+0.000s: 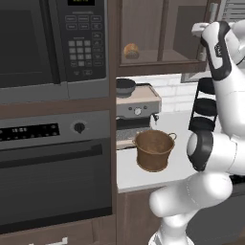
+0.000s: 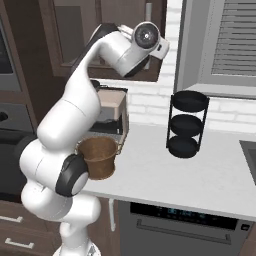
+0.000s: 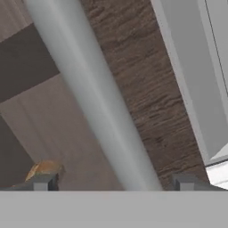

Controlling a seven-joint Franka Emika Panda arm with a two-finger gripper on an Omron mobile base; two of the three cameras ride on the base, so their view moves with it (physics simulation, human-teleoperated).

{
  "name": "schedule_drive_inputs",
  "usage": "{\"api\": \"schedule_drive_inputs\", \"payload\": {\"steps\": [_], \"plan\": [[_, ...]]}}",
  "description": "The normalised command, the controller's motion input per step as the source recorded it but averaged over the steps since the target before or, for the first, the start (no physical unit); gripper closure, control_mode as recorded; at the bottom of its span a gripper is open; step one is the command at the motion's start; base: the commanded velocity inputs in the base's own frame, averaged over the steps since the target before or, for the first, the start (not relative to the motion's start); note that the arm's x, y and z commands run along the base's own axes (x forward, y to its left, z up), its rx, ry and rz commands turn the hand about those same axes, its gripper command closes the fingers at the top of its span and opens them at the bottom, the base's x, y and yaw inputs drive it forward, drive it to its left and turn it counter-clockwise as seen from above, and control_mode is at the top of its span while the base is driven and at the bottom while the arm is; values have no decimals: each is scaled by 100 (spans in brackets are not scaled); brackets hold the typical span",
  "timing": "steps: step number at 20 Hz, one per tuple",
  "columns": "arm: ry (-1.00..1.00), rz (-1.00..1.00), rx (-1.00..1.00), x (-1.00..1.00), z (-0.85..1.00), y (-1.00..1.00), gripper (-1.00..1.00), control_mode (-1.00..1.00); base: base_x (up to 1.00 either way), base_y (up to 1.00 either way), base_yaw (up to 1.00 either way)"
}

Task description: Open the cabinet, pick up the bread from the cabinet and place it in the basket. Then move the basket to the dining counter.

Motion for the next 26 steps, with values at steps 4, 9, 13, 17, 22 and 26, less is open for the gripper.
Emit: {"api": "schedule_drive_inputs", "payload": {"steps": [4,9,13,17,22,26], "plan": [[-13,3,0,22,0,16,100,-100,0,0,0],[-10,0,0,16,0,39,100,-100,0,0,0],[-9,0,0,3,8,22,100,-100,0,0,0],[-1,0,0,-66,20,17,100,-100,0,0,0],[0,0,0,-99,33,5,100,-100,0,0,0],[0,0,0,-100,58,0,100,-100,0,0,0]]}}
